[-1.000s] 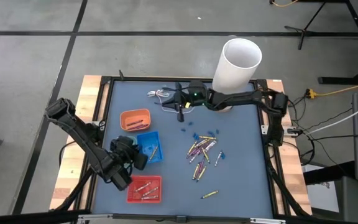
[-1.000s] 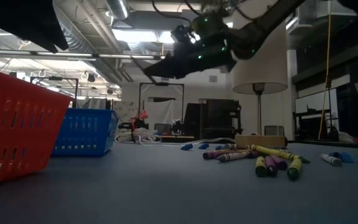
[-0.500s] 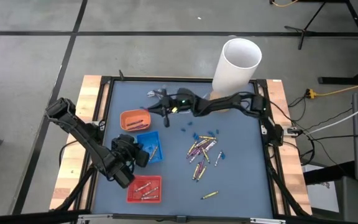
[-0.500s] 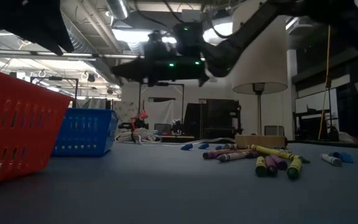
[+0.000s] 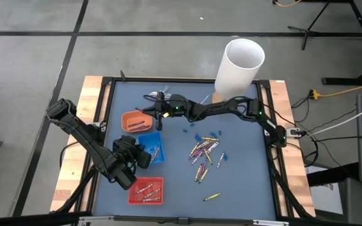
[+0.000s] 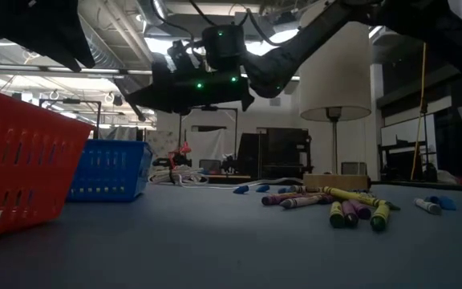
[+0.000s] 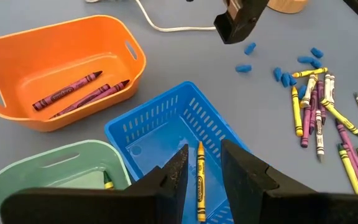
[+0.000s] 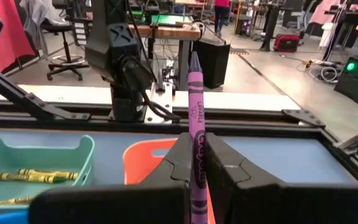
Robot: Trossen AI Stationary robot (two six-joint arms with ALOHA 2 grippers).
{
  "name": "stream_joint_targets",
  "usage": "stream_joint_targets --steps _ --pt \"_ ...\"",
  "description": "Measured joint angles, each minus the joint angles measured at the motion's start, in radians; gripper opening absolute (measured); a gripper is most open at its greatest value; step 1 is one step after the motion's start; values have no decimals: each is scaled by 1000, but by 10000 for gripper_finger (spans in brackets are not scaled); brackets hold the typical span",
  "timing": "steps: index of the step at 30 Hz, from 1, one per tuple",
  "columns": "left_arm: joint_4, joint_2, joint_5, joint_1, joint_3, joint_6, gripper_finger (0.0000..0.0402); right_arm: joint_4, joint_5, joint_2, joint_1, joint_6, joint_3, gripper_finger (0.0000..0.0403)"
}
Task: Sort crayons
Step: Put the violet crayon into the orange bin
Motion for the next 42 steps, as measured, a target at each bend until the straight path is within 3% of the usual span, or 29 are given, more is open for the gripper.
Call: stream_joint_targets --steps 8,19,24,28,35,42 --pt "8 0 0 0 0 0 79 -22 -10 0 0 0 0 28" --pt "8 0 0 0 0 0 79 -65 11 0 0 0 0 128" --pt "8 0 0 0 0 0 79 -75 7 -6 0 4 0 134" --pt "13 0 -1 0 0 20 79 -210 -21 -70 -1 1 -1 132" --pt "171 0 -91 26 0 276 79 -691 -37 -297 3 -103 0 131" --pt "508 0 -68 131 0 744 79 -1065 -8 -558 45 -109 0 131"
